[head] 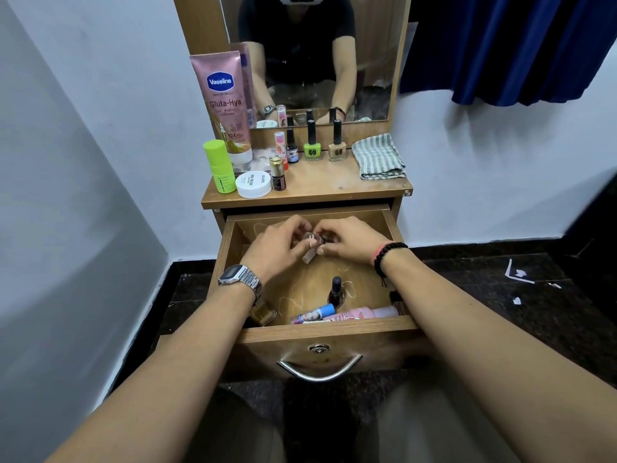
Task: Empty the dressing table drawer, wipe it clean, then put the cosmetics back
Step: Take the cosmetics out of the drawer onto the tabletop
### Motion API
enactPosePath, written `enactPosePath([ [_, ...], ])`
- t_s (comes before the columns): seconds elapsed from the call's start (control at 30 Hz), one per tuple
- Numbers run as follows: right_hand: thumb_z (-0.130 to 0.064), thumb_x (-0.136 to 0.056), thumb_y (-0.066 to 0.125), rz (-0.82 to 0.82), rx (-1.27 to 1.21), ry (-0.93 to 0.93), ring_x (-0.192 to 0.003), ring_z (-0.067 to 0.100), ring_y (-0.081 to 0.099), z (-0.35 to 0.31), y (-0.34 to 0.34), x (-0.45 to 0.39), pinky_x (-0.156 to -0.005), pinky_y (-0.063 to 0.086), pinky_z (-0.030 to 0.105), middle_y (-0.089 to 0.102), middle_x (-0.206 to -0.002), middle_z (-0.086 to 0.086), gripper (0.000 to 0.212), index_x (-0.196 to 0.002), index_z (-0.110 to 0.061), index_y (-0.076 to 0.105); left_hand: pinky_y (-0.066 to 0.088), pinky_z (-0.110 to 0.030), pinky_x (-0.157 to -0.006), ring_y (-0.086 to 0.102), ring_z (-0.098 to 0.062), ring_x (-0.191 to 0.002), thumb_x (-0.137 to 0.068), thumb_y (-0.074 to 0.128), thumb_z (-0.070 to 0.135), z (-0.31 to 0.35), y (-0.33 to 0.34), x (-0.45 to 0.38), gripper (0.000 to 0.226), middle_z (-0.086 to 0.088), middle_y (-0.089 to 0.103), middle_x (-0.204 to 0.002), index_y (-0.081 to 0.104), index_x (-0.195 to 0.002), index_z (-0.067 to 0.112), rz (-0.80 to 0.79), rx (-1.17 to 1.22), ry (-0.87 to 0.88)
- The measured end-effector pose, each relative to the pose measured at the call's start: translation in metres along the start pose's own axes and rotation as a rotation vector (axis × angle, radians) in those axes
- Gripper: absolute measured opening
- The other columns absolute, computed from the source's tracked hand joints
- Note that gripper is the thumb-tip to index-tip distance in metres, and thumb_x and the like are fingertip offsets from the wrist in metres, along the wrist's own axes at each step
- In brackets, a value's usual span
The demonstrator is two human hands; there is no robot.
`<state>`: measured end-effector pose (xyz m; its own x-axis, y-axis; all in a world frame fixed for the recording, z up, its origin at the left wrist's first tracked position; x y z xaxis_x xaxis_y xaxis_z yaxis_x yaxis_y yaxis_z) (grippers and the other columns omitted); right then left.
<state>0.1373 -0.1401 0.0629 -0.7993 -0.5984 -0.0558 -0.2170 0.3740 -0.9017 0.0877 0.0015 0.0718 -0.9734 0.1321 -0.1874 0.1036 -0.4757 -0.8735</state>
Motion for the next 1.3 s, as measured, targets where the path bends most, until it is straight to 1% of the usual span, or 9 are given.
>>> enactPosePath([
  [0.13,-0.033,-0.084,0.069,0.060,-0.120,-0.042,-0.085,0.011,0.058,-0.004,-0.006,-0.001,-0.077,0.046,0.027,0.069,-0.095,-0.004,0.027,-0.109,-0.025,0.065,0.052,-0.040,-0.079,0.063,-0.018,-0.090,-0.090,0.062,0.036,0.000,-0.008,-0.001,0.021,0.004,0.069,-0.096,0.060,-0.105,0.022,0.080,0.048,0.000],
  [0.37,-0.023,-0.079,0.076,0.209,-0.729,0.016,-0.096,0.014,0.067,-0.007,-0.030,0.009,-0.084,0.056,0.026,0.071,-0.101,0.004,0.023,-0.101,-0.018,0.070,0.054,-0.042,-0.076,0.065,-0.017,-0.084,-0.094,0.056,0.037,0.004,-0.017,0.002,0.023,0.003,0.068,-0.099,0.056,-0.111,0.022,0.160,0.127,0.001],
  [0.47,-0.020,-0.079,0.076,0.326,-0.894,0.061,-0.089,0.016,0.066,-0.004,-0.043,0.009,-0.078,0.055,0.029,0.072,-0.102,0.008,0.025,-0.102,-0.011,0.069,0.053,-0.042,-0.079,0.065,-0.017,-0.088,-0.096,0.049,0.041,0.008,-0.017,0.003,0.029,0.004,0.067,-0.105,0.050,-0.118,0.021,0.153,0.140,0.025],
  [0.57,-0.021,-0.077,0.078,0.433,-0.801,0.112,-0.081,0.008,0.066,-0.002,-0.067,-0.002,-0.075,0.056,0.025,0.072,-0.100,0.003,0.030,-0.104,-0.013,0.069,0.052,-0.042,-0.080,0.062,-0.014,-0.089,-0.098,0.044,0.042,0.009,-0.019,0.003,0.031,0.007,0.065,-0.107,0.048,-0.122,0.022,0.168,0.131,0.031],
  [0.7,-0.020,-0.071,0.080,0.502,-0.497,0.137,-0.086,0.013,0.062,-0.014,-0.097,-0.042,-0.073,0.056,0.029,0.066,-0.097,-0.001,0.039,-0.107,-0.017,0.064,0.052,-0.043,-0.078,0.062,-0.017,-0.090,-0.097,0.045,0.042,0.009,-0.018,0.002,0.029,0.005,0.065,-0.108,0.048,-0.120,0.024,0.162,0.095,0.040],
  [0.87,-0.012,-0.064,0.080,0.508,-0.296,0.197,-0.081,0.014,0.052,-0.030,-0.103,-0.091,-0.060,0.040,0.020,0.054,-0.086,-0.004,0.050,-0.104,-0.017,0.050,0.053,-0.042,-0.076,0.061,-0.017,-0.087,-0.096,0.045,0.044,0.007,-0.017,0.002,0.027,0.010,0.062,-0.101,0.047,-0.117,0.028,0.156,0.090,0.029],
  [1.0,-0.014,-0.065,0.079,0.464,-0.188,0.262,-0.084,0.021,0.057,-0.032,-0.090,-0.115,-0.072,0.050,0.034,0.056,-0.091,0.000,0.050,-0.096,-0.020,0.041,0.052,-0.042,-0.075,0.061,-0.018,-0.087,-0.096,0.045,0.044,0.007,-0.017,0.001,0.026,0.011,0.063,-0.101,0.046,-0.116,0.028,0.137,0.062,0.032],
  [1.17,-0.014,-0.069,0.077,0.490,-0.156,0.294,-0.088,0.023,0.059,-0.033,-0.085,-0.120,-0.066,0.040,0.029,0.063,-0.097,0.004,0.047,-0.096,-0.020,0.040,0.051,-0.039,-0.073,0.062,-0.021,-0.088,-0.094,0.047,0.041,0.006,-0.015,0.001,0.018,0.011,0.065,-0.098,0.048,-0.107,0.029,0.135,0.020,0.029],
  [1.3,-0.018,-0.070,0.077,0.521,-0.170,0.250,-0.085,0.023,0.061,-0.032,-0.082,-0.117,-0.076,0.051,0.038,0.063,-0.092,0.005,0.049,-0.103,-0.019,0.040,0.052,-0.039,-0.072,0.063,-0.026,-0.088,-0.094,0.046,0.041,0.004,-0.015,0.002,0.015,0.006,0.066,-0.100,0.051,-0.100,0.028,0.139,-0.007,0.001],
])
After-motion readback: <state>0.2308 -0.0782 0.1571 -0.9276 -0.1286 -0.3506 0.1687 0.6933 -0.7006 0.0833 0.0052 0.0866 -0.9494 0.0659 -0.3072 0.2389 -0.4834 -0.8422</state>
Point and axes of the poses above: each hand's wrist, its own x-axis away from the middle knuckle, its own y-axis out of the palm, z = x × y, the point moved 5 cm from there along -x, towards the middle knuckle
